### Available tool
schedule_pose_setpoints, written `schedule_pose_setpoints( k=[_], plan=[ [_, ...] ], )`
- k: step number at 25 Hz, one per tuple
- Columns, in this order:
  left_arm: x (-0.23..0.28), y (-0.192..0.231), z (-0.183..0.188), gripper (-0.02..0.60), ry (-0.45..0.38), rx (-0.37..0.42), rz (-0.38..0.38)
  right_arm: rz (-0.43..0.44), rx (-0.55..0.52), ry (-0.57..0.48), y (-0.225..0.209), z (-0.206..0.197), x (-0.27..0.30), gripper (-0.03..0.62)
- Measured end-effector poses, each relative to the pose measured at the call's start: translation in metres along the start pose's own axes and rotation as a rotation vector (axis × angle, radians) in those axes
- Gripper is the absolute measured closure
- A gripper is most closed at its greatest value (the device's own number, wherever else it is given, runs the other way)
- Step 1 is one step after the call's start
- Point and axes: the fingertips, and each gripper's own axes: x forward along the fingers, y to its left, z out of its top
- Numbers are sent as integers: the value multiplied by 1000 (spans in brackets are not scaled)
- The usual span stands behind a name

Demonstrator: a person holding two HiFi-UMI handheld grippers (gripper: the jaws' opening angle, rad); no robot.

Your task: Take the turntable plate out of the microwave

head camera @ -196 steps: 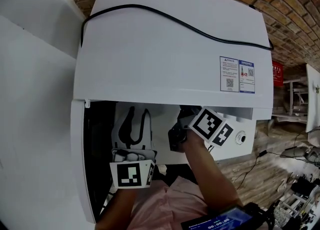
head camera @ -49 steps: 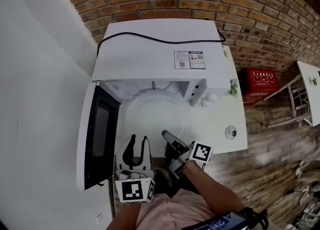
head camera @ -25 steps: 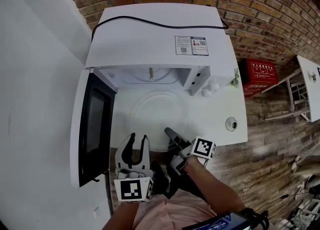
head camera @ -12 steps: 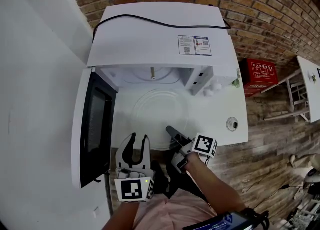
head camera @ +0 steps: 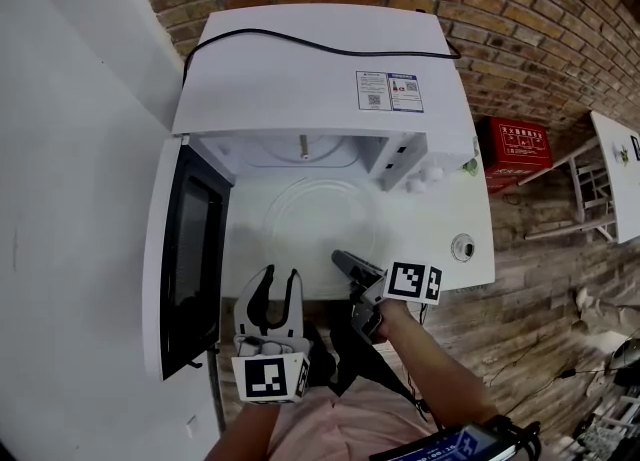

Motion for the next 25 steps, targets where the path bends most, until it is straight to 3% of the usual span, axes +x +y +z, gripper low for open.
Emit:
schedule_pose_setpoints(
  k=[4,12,19,25],
  plan=[
    [1,-2,-2,446,4,-4,-5,-67,-80,60,-6,-3,-1,415],
    [3,2,-7,446,12,-13,-4,-95,-235,206,1,-10,-2,259],
    [4,1,-7,446,11,-18,-10,-181,-408,400,-7,-22,-12,260],
    [1,7,-6,446,7,-21,0,-171,-414,592,-14,-25,-22,258]
  ],
)
